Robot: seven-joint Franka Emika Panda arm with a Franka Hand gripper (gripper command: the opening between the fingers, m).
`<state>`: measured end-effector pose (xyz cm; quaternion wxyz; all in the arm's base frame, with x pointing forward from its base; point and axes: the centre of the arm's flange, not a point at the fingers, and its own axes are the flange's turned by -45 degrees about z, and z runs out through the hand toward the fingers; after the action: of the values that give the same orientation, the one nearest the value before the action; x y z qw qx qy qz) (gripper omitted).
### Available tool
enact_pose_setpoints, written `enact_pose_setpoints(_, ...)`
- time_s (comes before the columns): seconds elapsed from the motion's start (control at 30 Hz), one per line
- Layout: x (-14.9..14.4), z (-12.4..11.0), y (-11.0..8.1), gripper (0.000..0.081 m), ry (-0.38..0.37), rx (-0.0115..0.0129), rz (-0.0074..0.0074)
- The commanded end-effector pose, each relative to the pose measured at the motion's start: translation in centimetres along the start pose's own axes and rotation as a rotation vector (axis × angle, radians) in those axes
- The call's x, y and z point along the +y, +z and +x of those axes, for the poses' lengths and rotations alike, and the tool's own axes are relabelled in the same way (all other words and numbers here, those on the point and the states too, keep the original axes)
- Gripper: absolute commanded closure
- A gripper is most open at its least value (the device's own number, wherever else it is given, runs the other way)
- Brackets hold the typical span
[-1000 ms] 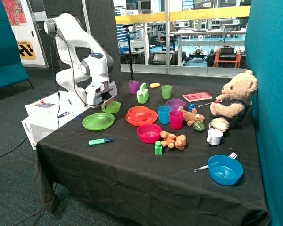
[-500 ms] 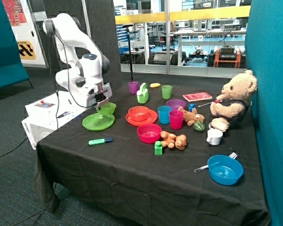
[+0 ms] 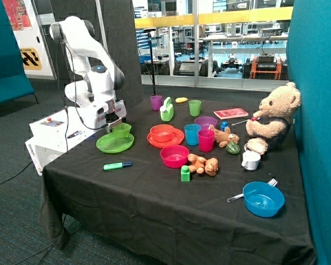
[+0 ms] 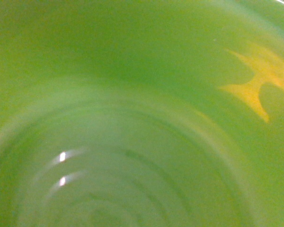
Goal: Place the bowls on the appropriate plate
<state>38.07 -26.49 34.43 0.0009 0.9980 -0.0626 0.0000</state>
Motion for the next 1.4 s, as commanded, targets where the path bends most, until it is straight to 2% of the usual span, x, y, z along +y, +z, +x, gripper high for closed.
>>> enact_pose_setpoints(0.0,1.7,-0.3,1.3,0.0808,0.014,0.0000,0.0018)
enact_pose_setpoints(0.47,1.6,-1.0,3.9,0.0808,-0.002,0.0000,0.0018)
enact_pose_setpoints(0.77,1.5,-1.0,3.9,0.0808,-0.014,0.0000,0.0018)
enact_pose_setpoints(0.83,1.4,-0.9,3.8,0.0730,-0.017,0.0000,0.0018)
enact_pose_setpoints(0.93,1.3,-0.7,3.8,0.0554,-0.024,0.0000,0.0018)
enact_pose_setpoints(1.1,1.1,-0.6,3.8,0.0370,-0.035,0.0000,0.0018)
enact_pose_setpoints(1.23,1.0,-0.7,3.8,0.0312,-0.040,0.0000,0.0018)
enact_pose_setpoints(1.37,0.8,-0.6,3.8,0.0291,-0.041,0.0000,0.0018)
